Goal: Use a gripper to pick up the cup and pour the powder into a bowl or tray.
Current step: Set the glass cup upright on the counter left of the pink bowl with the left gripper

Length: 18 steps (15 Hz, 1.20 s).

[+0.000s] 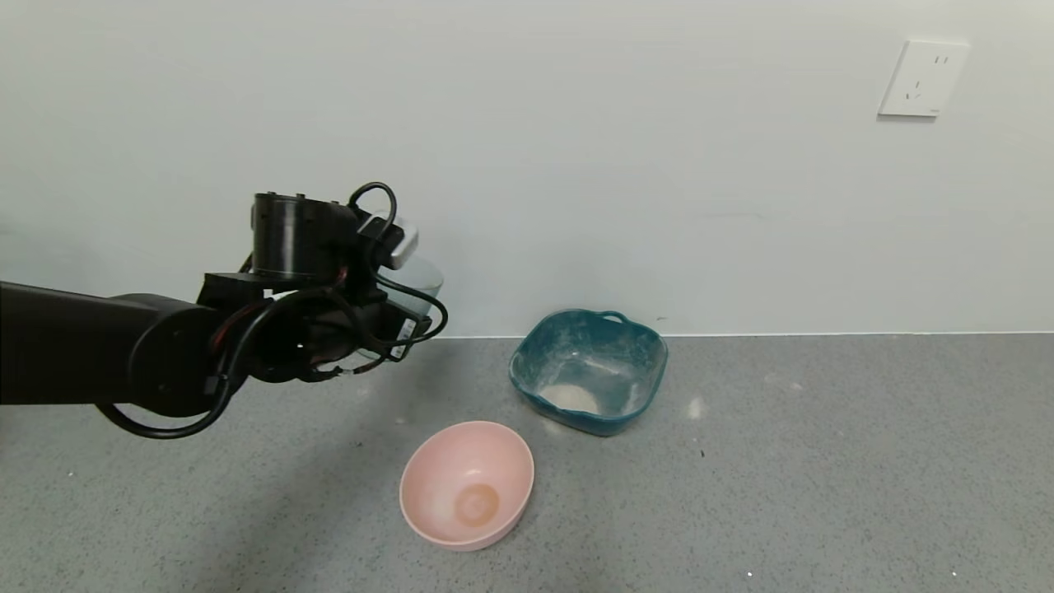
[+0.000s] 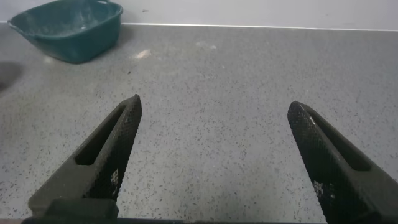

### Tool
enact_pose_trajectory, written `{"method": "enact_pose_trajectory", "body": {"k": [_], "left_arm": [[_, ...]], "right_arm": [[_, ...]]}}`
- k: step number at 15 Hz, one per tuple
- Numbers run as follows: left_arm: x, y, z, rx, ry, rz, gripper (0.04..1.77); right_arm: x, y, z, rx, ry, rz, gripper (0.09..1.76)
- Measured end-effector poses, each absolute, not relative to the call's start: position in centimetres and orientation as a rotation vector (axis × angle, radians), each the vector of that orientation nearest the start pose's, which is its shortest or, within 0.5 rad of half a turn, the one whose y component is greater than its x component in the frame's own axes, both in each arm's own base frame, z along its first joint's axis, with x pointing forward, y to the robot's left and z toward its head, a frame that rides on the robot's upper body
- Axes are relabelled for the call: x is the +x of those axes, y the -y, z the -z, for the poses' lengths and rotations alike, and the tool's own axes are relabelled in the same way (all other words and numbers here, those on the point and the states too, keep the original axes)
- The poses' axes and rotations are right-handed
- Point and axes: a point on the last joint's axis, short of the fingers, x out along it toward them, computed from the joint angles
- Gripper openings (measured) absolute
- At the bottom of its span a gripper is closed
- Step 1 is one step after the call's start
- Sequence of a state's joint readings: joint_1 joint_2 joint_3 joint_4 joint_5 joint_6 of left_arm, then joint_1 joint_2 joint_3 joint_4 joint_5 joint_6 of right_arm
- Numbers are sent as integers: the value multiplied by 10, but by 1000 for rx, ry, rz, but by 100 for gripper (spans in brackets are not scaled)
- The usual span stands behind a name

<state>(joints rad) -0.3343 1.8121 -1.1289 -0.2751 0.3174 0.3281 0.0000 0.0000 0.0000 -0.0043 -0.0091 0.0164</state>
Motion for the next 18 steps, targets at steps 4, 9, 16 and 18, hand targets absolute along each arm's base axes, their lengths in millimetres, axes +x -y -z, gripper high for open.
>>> {"method": "enact_pose_trajectory", "body": {"k": [4,9,16,18], "left_arm": [[330,66,-198,311,-282,150,127],[338,38,-169,186,-179,149,127],[364,34,-116,55,-178,146,127],[368,32,-103,21,-196,138,127]], "right_arm": [[-23,0,-76,16,4,9,171],[-23,0,-76,17,4,9,171],[-23,0,-76,17,4,9,171],[-23,0,-76,17,4,10,171]]}}
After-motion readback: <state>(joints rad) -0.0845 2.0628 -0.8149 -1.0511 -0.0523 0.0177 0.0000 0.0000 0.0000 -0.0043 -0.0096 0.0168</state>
